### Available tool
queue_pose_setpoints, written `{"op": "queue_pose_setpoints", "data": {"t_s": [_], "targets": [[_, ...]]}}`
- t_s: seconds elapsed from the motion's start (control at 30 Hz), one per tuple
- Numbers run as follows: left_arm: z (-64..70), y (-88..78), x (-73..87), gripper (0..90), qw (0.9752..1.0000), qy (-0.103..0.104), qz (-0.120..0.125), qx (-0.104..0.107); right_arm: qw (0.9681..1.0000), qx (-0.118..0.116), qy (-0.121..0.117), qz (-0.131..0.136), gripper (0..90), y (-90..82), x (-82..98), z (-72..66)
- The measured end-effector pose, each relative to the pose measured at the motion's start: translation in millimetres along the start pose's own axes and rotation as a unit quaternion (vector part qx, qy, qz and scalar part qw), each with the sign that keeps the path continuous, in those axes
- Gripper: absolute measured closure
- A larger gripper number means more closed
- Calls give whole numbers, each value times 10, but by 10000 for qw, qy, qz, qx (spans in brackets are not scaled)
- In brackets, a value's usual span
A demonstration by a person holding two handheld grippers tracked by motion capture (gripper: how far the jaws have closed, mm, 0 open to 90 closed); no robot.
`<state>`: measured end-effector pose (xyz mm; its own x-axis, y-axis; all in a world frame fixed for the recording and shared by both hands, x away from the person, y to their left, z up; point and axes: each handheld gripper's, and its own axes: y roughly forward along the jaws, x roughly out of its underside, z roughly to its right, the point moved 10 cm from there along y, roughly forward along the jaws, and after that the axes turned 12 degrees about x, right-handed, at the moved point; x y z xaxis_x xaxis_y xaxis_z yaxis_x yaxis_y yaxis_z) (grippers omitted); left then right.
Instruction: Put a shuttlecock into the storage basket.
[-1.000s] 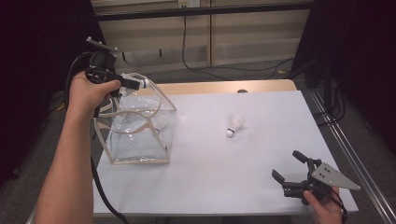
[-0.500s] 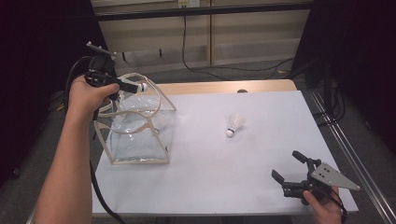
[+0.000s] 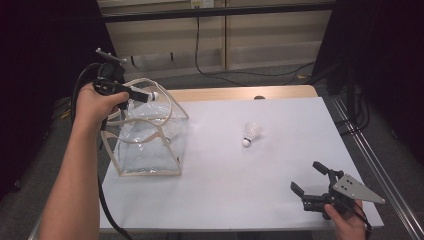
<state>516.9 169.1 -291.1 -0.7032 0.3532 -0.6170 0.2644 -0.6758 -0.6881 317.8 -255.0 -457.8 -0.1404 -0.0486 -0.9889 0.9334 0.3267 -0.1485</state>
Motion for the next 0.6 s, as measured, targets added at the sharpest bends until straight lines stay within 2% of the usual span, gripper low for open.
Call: {"op": "queue_pose_setpoints", "data": {"t_s": [0.6], "targets": [[-14,82,47,884,9999,-35,-111,58,10000,4,3,-1,10,-1,0,1]]}}
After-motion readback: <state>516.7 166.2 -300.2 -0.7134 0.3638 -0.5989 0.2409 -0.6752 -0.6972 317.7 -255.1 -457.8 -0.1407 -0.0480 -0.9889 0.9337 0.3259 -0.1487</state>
